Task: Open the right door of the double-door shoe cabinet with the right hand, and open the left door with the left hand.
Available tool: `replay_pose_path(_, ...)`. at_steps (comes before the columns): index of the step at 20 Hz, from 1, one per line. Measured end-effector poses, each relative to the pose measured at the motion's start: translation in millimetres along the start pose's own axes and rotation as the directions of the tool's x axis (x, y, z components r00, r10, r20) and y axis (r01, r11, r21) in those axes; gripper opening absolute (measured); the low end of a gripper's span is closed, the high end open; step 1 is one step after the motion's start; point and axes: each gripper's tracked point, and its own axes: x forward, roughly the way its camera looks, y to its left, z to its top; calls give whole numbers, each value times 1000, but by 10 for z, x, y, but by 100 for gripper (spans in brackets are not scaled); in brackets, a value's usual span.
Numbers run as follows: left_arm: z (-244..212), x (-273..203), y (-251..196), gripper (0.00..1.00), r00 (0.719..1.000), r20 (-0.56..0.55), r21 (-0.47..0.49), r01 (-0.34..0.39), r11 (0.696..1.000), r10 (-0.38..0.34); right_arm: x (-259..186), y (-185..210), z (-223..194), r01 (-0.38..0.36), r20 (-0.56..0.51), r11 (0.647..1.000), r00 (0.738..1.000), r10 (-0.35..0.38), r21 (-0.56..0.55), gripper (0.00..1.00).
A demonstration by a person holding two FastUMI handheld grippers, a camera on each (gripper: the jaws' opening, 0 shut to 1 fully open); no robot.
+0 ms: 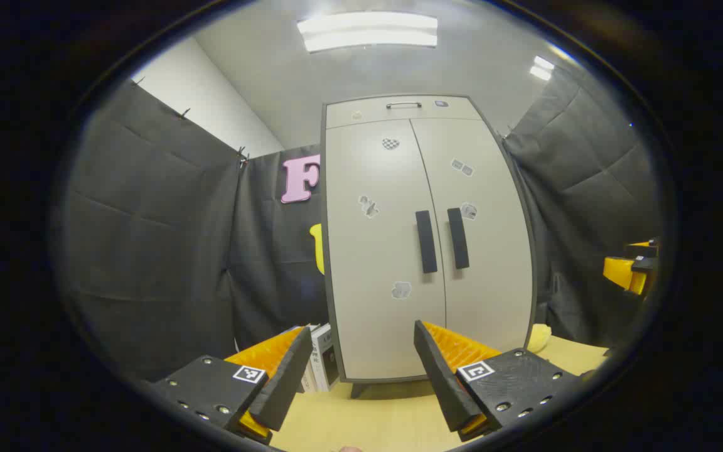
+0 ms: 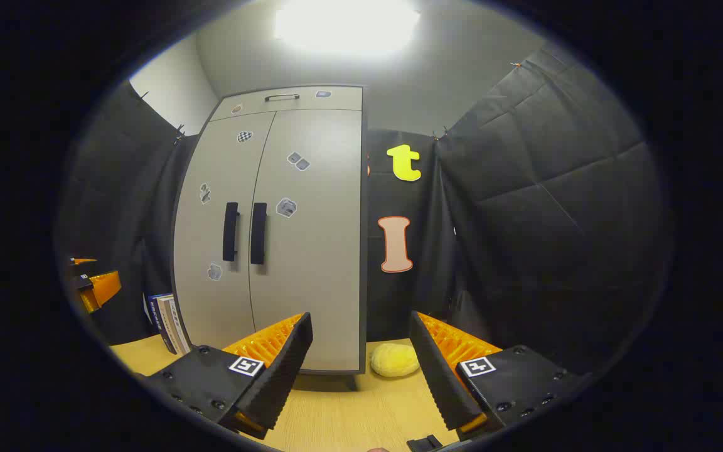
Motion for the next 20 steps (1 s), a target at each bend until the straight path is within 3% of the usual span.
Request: replay_pose_path(20, -85, -87, 284, 95, 998, -21, 4, -65, 998, 65, 140, -6, -56, -50, -11, 999, 999, 50, 5, 98)
